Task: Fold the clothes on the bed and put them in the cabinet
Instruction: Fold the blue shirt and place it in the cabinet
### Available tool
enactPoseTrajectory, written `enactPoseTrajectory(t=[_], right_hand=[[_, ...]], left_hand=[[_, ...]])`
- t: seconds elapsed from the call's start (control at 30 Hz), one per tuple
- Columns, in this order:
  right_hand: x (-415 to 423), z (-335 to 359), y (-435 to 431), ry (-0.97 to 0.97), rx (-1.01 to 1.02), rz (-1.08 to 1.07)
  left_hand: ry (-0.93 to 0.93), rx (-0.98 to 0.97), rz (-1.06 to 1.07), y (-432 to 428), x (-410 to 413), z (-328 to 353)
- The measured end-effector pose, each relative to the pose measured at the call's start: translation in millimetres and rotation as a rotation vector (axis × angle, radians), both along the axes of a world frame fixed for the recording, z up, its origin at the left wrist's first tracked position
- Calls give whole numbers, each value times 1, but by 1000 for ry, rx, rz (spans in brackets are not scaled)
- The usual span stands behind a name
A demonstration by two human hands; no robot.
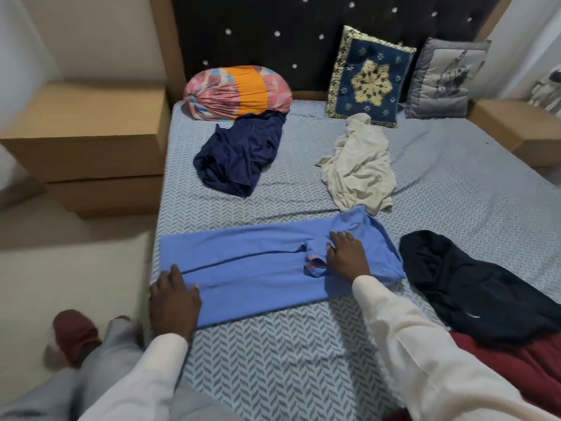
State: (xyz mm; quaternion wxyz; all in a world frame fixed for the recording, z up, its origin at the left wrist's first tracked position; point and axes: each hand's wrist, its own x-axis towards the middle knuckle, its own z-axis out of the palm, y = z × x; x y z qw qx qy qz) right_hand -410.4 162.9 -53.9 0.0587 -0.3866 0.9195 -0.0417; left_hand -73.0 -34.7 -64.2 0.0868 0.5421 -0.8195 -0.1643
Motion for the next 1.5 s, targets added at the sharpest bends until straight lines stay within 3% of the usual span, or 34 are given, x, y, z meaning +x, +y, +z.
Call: enactPoseTrajectory(t=[0.1,0.27,0.5,0.63,0.7,0.83,0.93,1.13,1.27,1.5], right_hand=[[35,5,-41,-36,-13,173],[115,-8,-116,-73,-55,447],[213,2,-188,-164,-182,589],[243,6,-202,-375,-134,567],[246,5,-202,-386,-72,593],[243,3,-214,-335,-168,534],[245,6,-222,-304,-92,490],[248,19,-238,-469,-148,346],[268,23,-257,-322,57,362],[293,31,-280,-185,172,290]], left_hand=[[-45,131,115,7,11,13],[67,305,311,5,36,19],[171,369,324,-9,56,12],[225,390,328,-9,62,14],[238,384,320,-8,61,13],[231,354,320,-6,60,12],[172,345,327,-4,58,14],[134,341,313,-2,58,16],[288,505,384,-3,58,15],[710,744,495,-7,51,13]])
